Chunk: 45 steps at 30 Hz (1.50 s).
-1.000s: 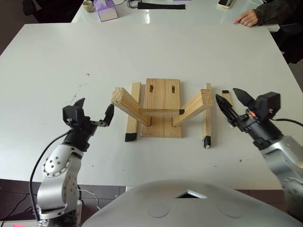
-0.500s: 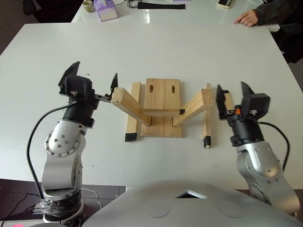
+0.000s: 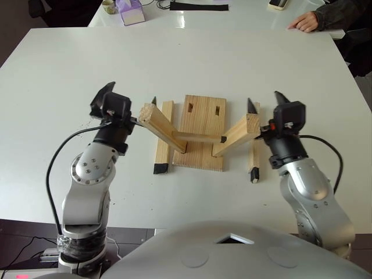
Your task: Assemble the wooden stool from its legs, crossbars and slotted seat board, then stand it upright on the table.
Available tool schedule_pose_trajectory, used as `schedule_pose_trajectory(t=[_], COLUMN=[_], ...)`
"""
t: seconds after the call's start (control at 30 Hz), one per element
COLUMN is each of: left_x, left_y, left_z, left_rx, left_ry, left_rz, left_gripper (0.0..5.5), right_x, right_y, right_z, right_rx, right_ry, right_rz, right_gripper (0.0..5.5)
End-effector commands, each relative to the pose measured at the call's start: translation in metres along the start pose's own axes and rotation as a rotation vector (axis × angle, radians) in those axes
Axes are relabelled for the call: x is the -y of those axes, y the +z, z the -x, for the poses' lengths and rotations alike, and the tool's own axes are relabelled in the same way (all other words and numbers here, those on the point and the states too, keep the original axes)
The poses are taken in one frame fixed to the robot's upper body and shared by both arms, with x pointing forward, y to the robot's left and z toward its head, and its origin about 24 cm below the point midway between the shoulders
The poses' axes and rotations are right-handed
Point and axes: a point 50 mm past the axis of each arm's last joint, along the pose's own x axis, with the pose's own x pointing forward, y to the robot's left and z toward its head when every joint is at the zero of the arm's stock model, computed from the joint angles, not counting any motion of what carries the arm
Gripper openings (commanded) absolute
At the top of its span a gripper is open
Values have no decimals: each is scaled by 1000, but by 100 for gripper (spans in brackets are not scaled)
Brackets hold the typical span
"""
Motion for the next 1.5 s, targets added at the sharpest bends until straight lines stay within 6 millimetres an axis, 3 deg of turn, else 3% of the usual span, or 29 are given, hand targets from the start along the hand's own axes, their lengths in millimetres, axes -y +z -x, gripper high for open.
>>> schedule_pose_trajectory(t=[0.03,0.1,0.27,0.33,0.5,0.63,0.77,0.87,1.07,1.2,1.37,1.5], left_x=[-27,-20,43,54,49,34,15,18,47,66,78,71], left_y=[-11,-13,16,26,21,10,-12,-33,-59,-65,-84,-110], left_z=[29,32,14,10,9,6,2,6,7,4,2,3], left_rx=[-74,-92,67,120,96,66,17,-22,-13,8,-36,-159], left_ry=[168,128,-226,-294,-278,-180,-92,-132,-285,-395,-487,-450], left_rz=[-73,-68,4,1,-24,-55,-117,-151,-100,-82,-125,-126], left_gripper=[540,540,540,540,540,540,540,540,540,540,540,540], right_x=[42,38,-48,-58,-41,-14,8,23,17,1,10,13], right_y=[3,3,17,21,11,-5,-13,-31,-71,-81,-80,-83], right_z=[8,10,2,1,-12,-22,-25,-27,-25,-21,-26,-34], right_rx=[7,9,38,29,-17,-42,-21,-83,-264,-285,-279,-272], right_ry=[-153,-143,223,246,109,24,36,86,318,499,566,589], right_rz=[98,93,-142,-155,-100,-54,-42,-8,78,171,263,309], right_gripper=[322,322,322,322,322,322,322,322,322,322,322,322])
